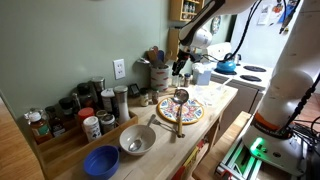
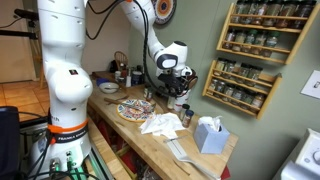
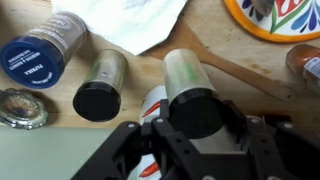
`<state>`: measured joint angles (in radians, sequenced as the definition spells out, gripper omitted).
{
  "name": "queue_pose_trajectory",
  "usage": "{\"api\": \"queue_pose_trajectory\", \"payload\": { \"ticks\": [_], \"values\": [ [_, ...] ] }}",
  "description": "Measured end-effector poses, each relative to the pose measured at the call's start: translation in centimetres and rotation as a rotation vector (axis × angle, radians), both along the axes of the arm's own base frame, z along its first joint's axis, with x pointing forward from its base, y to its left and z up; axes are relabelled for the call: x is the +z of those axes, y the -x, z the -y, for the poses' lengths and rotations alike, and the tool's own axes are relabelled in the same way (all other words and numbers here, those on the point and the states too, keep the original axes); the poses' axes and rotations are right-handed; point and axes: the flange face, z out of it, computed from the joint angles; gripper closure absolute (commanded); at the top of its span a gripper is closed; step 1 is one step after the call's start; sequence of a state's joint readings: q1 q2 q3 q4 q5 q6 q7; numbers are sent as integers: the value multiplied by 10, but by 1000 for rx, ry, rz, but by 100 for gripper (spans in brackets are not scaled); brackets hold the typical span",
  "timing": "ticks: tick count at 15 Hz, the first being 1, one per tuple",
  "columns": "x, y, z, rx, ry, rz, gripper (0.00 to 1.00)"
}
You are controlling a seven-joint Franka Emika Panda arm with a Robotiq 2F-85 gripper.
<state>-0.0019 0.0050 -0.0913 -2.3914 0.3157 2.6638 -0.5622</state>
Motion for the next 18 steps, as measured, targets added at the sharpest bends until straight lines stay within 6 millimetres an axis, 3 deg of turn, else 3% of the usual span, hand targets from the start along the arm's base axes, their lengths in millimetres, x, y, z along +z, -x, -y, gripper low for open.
{"api": "queue_pose_trajectory", "payload": {
  "ticks": [6, 18],
  "values": [
    [-21, -13, -4, -19, 11, 26, 69],
    [-44, -30, 15, -96, -1, 38, 69]
  ]
}}
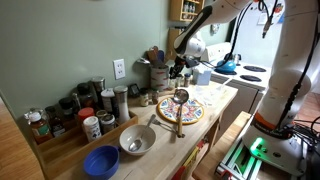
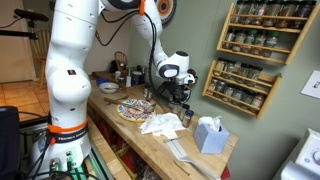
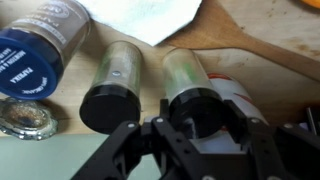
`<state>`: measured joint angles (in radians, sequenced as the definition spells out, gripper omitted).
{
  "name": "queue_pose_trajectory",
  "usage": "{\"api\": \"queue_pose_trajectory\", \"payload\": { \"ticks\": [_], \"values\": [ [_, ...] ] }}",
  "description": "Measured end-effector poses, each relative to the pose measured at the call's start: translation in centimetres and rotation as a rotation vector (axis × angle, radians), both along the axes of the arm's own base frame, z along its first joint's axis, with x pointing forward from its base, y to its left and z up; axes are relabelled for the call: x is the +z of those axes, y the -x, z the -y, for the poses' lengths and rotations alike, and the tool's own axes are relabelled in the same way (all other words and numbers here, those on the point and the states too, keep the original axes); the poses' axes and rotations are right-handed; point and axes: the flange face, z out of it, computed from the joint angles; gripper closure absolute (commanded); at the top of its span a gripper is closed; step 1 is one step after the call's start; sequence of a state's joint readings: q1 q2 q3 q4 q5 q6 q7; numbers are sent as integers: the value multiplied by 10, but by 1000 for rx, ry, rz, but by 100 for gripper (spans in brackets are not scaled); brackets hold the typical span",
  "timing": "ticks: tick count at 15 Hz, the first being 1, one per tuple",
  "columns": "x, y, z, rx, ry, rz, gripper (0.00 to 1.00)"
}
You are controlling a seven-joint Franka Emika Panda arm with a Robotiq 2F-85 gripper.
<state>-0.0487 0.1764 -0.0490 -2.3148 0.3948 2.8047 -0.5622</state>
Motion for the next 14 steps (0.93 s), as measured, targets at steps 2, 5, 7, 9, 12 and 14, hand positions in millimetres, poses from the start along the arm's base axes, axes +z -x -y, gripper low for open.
{"api": "queue_pose_trajectory", "payload": {
  "ticks": [2, 5, 7, 9, 12, 14],
  "values": [
    [-2, -2, 2, -4, 1, -2, 67],
    [-6, -3, 4, -5, 2, -8, 20],
    [-7, -3, 4, -2, 4, -10, 15],
    [-6, -4, 3, 5, 10, -9, 6],
    [-1, -4, 1, 38, 32, -8, 0],
    [4, -2, -1, 69, 43, -37, 0]
  ]
}}
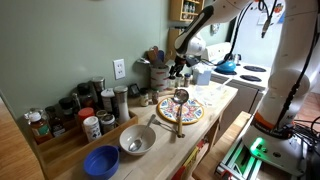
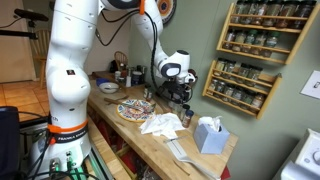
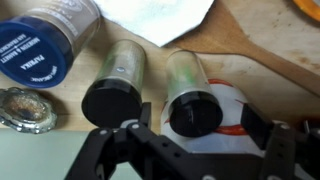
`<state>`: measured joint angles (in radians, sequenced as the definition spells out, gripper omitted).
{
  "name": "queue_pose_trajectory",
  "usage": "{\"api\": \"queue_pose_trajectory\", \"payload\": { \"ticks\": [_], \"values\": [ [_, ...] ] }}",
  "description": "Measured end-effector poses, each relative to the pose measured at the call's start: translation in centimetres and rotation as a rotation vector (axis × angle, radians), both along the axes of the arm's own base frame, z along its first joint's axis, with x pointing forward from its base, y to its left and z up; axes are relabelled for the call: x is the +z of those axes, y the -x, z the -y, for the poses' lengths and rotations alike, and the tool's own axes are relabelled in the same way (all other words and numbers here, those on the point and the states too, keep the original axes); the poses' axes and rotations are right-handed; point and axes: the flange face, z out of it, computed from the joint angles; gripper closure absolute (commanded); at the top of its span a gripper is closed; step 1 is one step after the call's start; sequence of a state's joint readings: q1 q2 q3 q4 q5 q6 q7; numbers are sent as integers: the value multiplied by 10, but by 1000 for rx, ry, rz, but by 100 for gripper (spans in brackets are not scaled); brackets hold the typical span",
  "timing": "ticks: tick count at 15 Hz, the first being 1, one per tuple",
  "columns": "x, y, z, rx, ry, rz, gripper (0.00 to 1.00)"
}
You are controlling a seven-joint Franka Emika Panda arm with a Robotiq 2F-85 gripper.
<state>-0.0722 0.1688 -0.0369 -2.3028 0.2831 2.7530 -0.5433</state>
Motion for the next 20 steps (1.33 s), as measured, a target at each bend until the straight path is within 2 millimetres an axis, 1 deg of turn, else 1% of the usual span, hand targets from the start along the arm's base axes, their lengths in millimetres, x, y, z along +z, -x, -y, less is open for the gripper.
{"api": "queue_pose_trajectory", "payload": {
  "ticks": [2, 4, 8, 10, 13, 17, 20],
  "values": [
    [9, 8, -2, 31, -15, -69, 0],
    [24, 19, -4, 52, -38, -137, 0],
    [67, 45, -11, 89, -72, -244, 0],
    [88, 60, -20, 107, -82, -296, 0],
    [112, 79, -42, 138, -82, -353, 0],
    [132, 98, -77, 220, -44, -374, 0],
    [140, 110, -114, 350, 46, -359, 0]
  ]
}}
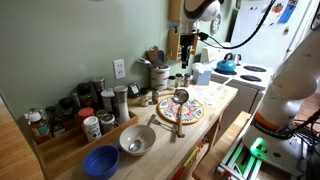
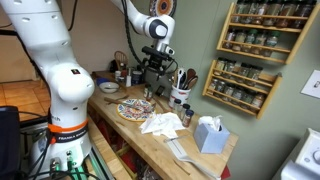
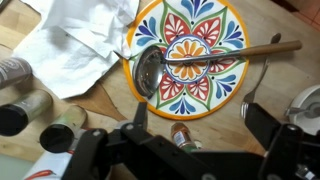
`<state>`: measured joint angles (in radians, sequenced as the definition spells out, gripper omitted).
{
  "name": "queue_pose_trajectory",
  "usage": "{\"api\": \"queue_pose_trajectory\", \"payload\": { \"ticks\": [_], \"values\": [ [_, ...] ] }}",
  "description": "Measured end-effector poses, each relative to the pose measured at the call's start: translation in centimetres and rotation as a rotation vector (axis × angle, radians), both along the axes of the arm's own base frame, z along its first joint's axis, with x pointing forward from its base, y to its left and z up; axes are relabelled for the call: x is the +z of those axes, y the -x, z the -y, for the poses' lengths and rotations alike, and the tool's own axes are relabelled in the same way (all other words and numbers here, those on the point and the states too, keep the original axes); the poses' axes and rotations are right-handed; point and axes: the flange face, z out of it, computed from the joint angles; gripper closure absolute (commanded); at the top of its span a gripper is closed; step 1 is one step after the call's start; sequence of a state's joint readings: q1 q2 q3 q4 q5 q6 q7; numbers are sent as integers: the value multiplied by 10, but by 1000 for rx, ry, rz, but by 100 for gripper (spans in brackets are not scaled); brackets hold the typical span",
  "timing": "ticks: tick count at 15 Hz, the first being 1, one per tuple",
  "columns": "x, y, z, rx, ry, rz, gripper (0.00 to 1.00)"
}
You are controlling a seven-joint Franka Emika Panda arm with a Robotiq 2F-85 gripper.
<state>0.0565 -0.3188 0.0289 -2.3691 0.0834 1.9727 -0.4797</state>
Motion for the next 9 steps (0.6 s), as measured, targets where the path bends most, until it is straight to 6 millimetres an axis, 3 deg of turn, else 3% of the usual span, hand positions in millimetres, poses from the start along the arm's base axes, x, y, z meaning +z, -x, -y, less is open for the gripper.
{"api": "queue_pose_trajectory", "payload": {
  "ticks": [6, 9],
  "values": [
    [-1, 18, -92, 305, 95, 25, 0],
    [-1, 12, -125, 453, 157, 72, 0]
  ]
}}
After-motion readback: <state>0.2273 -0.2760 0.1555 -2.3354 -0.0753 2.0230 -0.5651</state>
